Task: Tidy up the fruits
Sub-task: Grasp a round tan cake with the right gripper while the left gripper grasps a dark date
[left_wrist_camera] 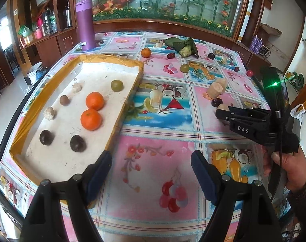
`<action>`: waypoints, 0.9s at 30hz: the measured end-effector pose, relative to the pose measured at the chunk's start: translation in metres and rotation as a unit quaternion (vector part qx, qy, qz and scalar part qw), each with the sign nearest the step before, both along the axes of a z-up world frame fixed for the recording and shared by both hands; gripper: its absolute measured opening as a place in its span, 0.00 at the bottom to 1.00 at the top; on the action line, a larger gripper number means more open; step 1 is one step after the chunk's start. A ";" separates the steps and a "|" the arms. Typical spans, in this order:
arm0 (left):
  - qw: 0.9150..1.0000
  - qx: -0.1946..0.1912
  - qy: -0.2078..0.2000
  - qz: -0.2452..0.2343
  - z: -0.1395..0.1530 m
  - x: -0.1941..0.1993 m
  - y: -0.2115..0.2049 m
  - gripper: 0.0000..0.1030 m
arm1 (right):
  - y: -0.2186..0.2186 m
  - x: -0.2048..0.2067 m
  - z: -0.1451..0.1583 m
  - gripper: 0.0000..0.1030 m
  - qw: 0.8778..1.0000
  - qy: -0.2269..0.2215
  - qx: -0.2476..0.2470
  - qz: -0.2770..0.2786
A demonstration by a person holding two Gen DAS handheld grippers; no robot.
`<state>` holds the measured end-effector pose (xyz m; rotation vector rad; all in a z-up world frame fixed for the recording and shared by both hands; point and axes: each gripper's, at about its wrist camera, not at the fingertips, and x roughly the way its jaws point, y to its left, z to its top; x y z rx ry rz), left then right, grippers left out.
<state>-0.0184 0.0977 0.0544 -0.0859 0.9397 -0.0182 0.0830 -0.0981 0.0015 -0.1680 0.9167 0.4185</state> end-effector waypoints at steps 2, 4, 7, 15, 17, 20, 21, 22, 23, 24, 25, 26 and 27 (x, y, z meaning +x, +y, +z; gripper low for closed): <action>1.000 0.003 0.003 -0.008 -0.003 0.008 -0.010 0.80 | -0.001 -0.001 0.000 0.28 1.000 -0.002 -0.001 0.009; 1.000 0.005 0.006 -0.018 -0.006 0.018 -0.021 0.80 | -0.008 -0.004 0.002 0.28 1.000 -0.002 0.005 0.011; 0.999 0.008 0.006 -0.039 -0.009 0.038 -0.044 0.80 | -0.026 -0.016 0.010 0.28 1.000 -0.011 0.009 0.006; 0.996 -0.002 0.000 -0.089 -0.022 0.094 -0.113 0.80 | -0.085 -0.048 0.017 0.28 0.999 -0.013 0.011 -0.034; 0.996 0.004 -0.001 -0.091 -0.026 0.106 -0.125 0.79 | -0.096 -0.051 0.015 0.28 0.999 -0.003 0.024 -0.044; 0.996 -0.010 0.005 -0.093 -0.031 0.119 -0.134 0.69 | -0.106 -0.055 0.014 0.28 0.998 0.005 0.039 -0.049; 0.996 -0.014 0.005 -0.093 -0.033 0.122 -0.136 0.61 | -0.108 -0.056 0.013 0.28 0.998 0.006 0.041 -0.050; 0.995 -0.015 0.005 -0.094 -0.035 0.124 -0.137 0.53 | -0.109 -0.058 0.013 0.28 0.998 0.007 0.043 -0.050; 0.995 -0.017 0.009 -0.093 -0.038 0.127 -0.138 0.49 | -0.110 -0.058 0.012 0.28 0.998 0.009 0.044 -0.049; 0.996 -0.020 0.014 -0.090 -0.041 0.129 -0.137 0.40 | -0.110 -0.058 0.011 0.28 0.998 0.010 0.045 -0.049; 0.996 -0.021 0.007 -0.086 -0.042 0.129 -0.135 0.35 | -0.111 -0.058 0.011 0.28 0.998 0.010 0.045 -0.049; 0.996 -0.024 0.003 -0.087 -0.042 0.128 -0.134 0.32 | -0.112 -0.059 0.011 0.28 0.998 0.010 0.046 -0.049; 0.996 -0.020 0.001 -0.088 -0.043 0.127 -0.132 0.28 | -0.112 -0.058 0.011 0.28 0.998 0.010 0.048 -0.050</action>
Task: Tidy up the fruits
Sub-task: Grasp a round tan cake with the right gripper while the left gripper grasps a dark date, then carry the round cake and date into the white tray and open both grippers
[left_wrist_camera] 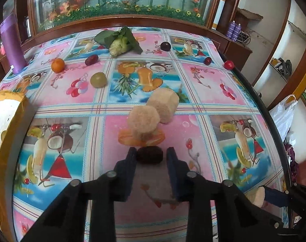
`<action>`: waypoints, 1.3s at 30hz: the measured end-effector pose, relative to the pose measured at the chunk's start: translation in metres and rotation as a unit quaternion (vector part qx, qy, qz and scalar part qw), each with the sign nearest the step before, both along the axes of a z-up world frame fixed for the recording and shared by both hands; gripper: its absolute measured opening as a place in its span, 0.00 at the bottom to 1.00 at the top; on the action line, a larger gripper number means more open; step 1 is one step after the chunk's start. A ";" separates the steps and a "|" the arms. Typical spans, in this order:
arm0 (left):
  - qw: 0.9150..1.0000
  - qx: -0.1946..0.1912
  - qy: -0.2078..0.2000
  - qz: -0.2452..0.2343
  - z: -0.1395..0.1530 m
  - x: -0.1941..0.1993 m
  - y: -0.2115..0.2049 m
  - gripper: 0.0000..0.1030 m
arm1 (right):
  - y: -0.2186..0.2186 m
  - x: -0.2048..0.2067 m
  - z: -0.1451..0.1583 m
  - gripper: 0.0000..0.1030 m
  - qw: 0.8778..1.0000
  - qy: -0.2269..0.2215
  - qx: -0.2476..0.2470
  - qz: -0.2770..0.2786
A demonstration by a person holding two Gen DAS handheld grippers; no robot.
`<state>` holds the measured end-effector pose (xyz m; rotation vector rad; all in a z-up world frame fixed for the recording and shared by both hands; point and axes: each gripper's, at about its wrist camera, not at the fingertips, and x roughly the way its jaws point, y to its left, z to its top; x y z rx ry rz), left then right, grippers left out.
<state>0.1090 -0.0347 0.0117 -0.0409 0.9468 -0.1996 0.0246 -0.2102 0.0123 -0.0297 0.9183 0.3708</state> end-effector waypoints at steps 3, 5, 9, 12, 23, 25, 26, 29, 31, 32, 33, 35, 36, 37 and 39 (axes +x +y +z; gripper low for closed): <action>1.000 0.003 -0.010 -0.004 -0.001 -0.005 0.002 0.28 | 0.000 0.000 0.000 0.28 1.000 -0.001 0.005 0.000; 1.000 0.006 -0.008 -0.009 0.000 -0.008 0.003 0.28 | 0.001 -0.001 0.001 0.28 1.000 -0.003 0.006 0.002; 1.000 0.003 0.000 -0.014 0.004 -0.021 0.012 0.28 | 0.003 -0.004 0.002 0.28 1.000 -0.007 0.002 0.005; 1.000 0.004 0.002 -0.018 0.008 -0.036 0.022 0.28 | 0.005 -0.009 0.002 0.28 1.000 -0.010 -0.004 0.006; 1.000 -0.024 0.004 -0.019 0.025 -0.098 0.067 0.28 | 0.022 -0.031 0.007 0.28 1.000 -0.013 0.004 -0.002; 0.999 -0.030 0.001 -0.014 0.029 -0.105 0.078 0.28 | 0.028 -0.034 0.007 0.28 1.000 -0.011 0.005 -0.001; 0.999 -0.033 0.000 -0.011 0.031 -0.108 0.083 0.28 | 0.031 -0.036 0.008 0.28 1.000 -0.010 0.005 -0.001; 0.999 -0.043 -0.003 -0.002 0.035 -0.114 0.100 0.28 | 0.042 -0.040 0.008 0.28 1.000 -0.006 0.003 0.001; 0.999 -0.045 -0.008 0.004 0.037 -0.118 0.109 0.28 | 0.050 -0.040 0.009 0.28 1.000 -0.004 0.005 0.003; 0.999 -0.047 -0.009 0.007 0.038 -0.119 0.114 0.28 | 0.055 -0.040 0.009 0.28 1.000 -0.003 0.005 0.004; 0.999 -0.050 -0.010 0.010 0.039 -0.120 0.119 0.28 | 0.060 -0.039 0.010 0.28 1.000 -0.002 0.005 0.006; 0.998 -0.053 -0.014 0.016 0.041 -0.123 0.129 0.28 | 0.072 -0.039 0.012 0.28 1.000 -0.003 0.003 0.013; 0.998 -0.053 -0.017 0.018 0.042 -0.124 0.134 0.28 | 0.080 -0.038 0.013 0.28 1.000 -0.004 0.000 0.019; 0.998 -0.053 -0.018 0.022 0.043 -0.125 0.139 0.28 | 0.086 -0.038 0.014 0.28 1.000 -0.006 -0.002 0.023; 0.998 -0.056 -0.020 0.028 0.044 -0.126 0.149 0.28 | 0.099 -0.037 0.017 0.28 0.999 -0.009 -0.004 0.033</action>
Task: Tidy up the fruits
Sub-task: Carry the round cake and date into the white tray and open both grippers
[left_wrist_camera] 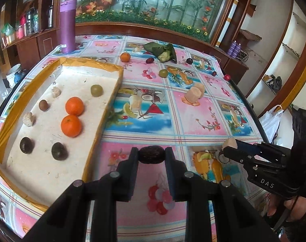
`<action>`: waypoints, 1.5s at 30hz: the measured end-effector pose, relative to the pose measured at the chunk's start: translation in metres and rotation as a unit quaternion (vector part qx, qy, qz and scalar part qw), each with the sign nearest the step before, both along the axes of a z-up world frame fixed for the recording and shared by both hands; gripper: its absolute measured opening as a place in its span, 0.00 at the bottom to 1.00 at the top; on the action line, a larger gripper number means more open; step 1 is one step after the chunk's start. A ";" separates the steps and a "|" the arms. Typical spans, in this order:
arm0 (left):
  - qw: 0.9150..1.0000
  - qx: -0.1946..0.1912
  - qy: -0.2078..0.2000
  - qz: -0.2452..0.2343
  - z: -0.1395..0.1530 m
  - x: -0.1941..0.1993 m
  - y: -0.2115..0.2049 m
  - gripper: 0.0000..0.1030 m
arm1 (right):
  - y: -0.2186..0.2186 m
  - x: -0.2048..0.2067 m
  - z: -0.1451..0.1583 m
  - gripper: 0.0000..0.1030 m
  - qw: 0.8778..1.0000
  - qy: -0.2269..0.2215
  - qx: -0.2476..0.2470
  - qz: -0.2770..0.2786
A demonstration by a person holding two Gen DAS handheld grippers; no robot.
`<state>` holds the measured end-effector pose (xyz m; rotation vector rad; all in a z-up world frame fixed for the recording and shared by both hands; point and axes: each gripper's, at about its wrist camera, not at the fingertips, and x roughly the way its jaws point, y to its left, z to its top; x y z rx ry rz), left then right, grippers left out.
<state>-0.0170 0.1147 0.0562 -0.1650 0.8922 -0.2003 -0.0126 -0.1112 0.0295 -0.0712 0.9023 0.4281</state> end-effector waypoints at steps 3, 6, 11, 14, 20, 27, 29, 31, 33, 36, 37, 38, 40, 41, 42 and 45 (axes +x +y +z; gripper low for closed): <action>1.000 -0.002 -0.003 0.011 0.002 -0.001 0.016 0.28 | 0.021 0.001 0.003 0.28 1.000 -0.003 -0.004 0.017; 1.000 -0.003 -0.004 0.023 0.002 -0.002 0.033 0.28 | 0.040 0.004 0.006 0.28 0.999 -0.004 -0.008 0.032; 0.999 -0.005 -0.006 0.045 0.003 -0.005 0.062 0.28 | 0.069 0.011 0.013 0.28 0.999 -0.006 -0.005 0.053; 0.998 -0.005 -0.007 0.061 0.004 -0.006 0.083 0.28 | 0.087 0.016 0.017 0.28 0.998 -0.009 -0.009 0.066; 0.996 0.002 -0.005 0.092 0.004 -0.006 0.125 0.28 | 0.126 0.031 0.026 0.28 0.995 -0.015 -0.007 0.094; 0.994 0.016 0.002 0.107 -0.004 -0.006 0.157 0.28 | 0.172 0.043 0.030 0.28 0.991 -0.023 -0.013 0.132; 0.994 0.017 0.008 0.108 -0.008 -0.005 0.161 0.28 | 0.182 0.047 0.033 0.28 0.989 -0.028 -0.013 0.142; 0.994 0.014 0.011 0.109 -0.011 -0.003 0.163 0.28 | 0.190 0.054 0.036 0.28 0.989 -0.030 -0.010 0.146; 0.994 0.013 0.013 0.105 -0.013 0.000 0.163 0.28 | 0.197 0.064 0.037 0.28 0.989 -0.031 -0.008 0.147; 0.995 0.014 0.014 0.096 -0.016 0.008 0.158 0.28 | 0.209 0.081 0.035 0.28 0.989 -0.028 -0.014 0.146; 0.995 0.015 0.014 0.094 -0.016 0.011 0.156 0.28 | 0.213 0.087 0.034 0.28 0.989 -0.027 -0.017 0.147; 0.996 0.016 0.015 0.092 -0.017 0.015 0.155 0.28 | 0.218 0.093 0.033 0.28 0.988 -0.027 -0.021 0.147; 0.996 0.016 0.018 0.089 -0.019 0.023 0.153 0.28 | 0.225 0.103 0.031 0.28 0.988 -0.030 -0.024 0.149; 0.996 0.015 0.020 0.085 -0.020 0.028 0.151 0.28 | 0.229 0.110 0.029 0.28 0.988 -0.028 -0.024 0.149; 0.996 0.018 0.019 0.083 -0.020 0.032 0.150 0.28 | 0.232 0.114 0.028 0.28 0.988 -0.025 -0.023 0.148; 0.996 0.024 0.025 0.082 -0.024 0.043 0.151 0.28 | 0.244 0.129 0.018 0.28 0.988 -0.011 -0.027 0.152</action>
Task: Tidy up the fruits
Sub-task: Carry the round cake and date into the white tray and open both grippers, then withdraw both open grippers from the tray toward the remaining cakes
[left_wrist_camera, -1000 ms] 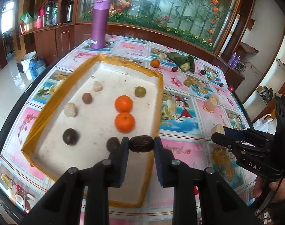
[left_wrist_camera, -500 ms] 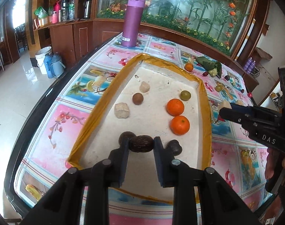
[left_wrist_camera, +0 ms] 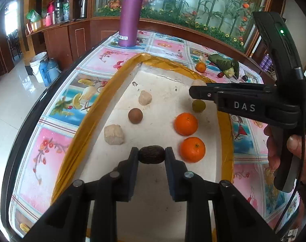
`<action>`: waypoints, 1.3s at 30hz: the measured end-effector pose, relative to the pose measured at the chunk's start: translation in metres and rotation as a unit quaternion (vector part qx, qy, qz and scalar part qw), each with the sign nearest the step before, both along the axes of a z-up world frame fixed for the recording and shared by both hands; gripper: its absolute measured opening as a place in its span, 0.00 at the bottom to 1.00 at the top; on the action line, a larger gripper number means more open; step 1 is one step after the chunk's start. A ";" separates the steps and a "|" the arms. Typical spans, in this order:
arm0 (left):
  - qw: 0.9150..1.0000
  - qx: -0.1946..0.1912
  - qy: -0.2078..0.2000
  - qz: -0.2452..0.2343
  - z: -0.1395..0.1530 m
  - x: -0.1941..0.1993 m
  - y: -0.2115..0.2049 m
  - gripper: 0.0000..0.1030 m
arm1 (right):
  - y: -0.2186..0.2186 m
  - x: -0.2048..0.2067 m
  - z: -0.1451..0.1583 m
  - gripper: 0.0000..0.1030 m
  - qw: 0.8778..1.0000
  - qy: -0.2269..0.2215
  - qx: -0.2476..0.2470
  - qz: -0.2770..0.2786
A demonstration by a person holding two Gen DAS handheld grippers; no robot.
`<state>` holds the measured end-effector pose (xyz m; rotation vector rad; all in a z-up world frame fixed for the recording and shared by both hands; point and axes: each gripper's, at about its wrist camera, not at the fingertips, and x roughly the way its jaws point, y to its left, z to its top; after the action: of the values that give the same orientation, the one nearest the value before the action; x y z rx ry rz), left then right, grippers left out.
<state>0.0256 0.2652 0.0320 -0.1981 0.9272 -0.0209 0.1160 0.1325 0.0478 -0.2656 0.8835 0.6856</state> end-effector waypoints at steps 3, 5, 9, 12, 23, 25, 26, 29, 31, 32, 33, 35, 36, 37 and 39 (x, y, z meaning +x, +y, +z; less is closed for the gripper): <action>1.000 -0.014 0.012 0.005 -0.005 0.008 0.006 0.28 | 0.012 0.010 -0.010 0.28 1.000 0.007 -0.013 0.006; 1.000 -0.009 0.017 0.005 -0.008 0.011 0.007 0.28 | 0.018 0.016 -0.016 0.28 1.000 0.014 -0.016 0.010; 0.999 -0.005 0.032 0.007 -0.014 0.017 0.009 0.28 | 0.025 0.028 -0.026 0.28 0.999 0.027 -0.025 0.012; 0.999 -0.003 0.043 0.008 -0.020 0.020 0.010 0.28 | 0.029 0.031 -0.031 0.28 0.999 0.030 -0.034 0.017; 0.999 0.012 0.049 0.006 -0.021 0.022 0.007 0.28 | 0.037 0.032 -0.038 0.29 0.998 0.023 -0.053 0.022; 0.999 0.011 0.050 0.009 -0.021 0.021 0.007 0.28 | 0.038 0.032 -0.040 0.32 0.998 0.015 -0.063 0.020; 0.999 0.011 0.050 0.010 -0.021 0.021 0.007 0.29 | 0.037 0.030 -0.040 0.32 0.998 0.013 -0.066 0.020; 0.999 0.015 0.049 0.014 -0.019 0.017 0.007 0.37 | 0.033 0.025 -0.038 0.32 0.997 0.007 -0.073 0.016; 0.999 0.017 0.045 0.015 -0.018 0.014 0.007 0.40 | 0.029 0.022 -0.034 0.32 0.998 0.006 -0.068 0.014; 0.999 0.019 0.046 0.016 -0.017 0.013 0.007 0.41 | 0.027 0.020 -0.031 0.32 0.998 0.005 -0.065 0.014; 0.999 0.021 0.046 0.017 -0.016 0.011 0.006 0.43 | 0.025 0.017 -0.028 0.32 0.998 0.002 -0.063 0.013; 0.999 0.023 0.043 0.022 -0.013 0.007 0.008 0.46 | 0.021 0.012 -0.023 0.32 0.998 -0.002 -0.058 0.013; 0.999 0.024 0.042 0.024 -0.011 0.005 0.009 0.47 | 0.019 0.009 -0.020 0.32 0.998 -0.003 -0.055 0.012; 0.999 0.024 0.040 0.026 -0.009 0.002 0.010 0.49 | 0.016 0.005 -0.018 0.32 0.999 -0.004 -0.051 0.012; 0.998 0.024 0.036 0.034 -0.006 -0.003 0.012 0.50 | 0.010 -0.003 -0.014 0.32 0.999 -0.003 -0.043 0.010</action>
<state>0.0227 0.2777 0.0261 -0.1868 0.9904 0.0719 0.1133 0.1425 0.0338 -0.3534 0.9058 0.6661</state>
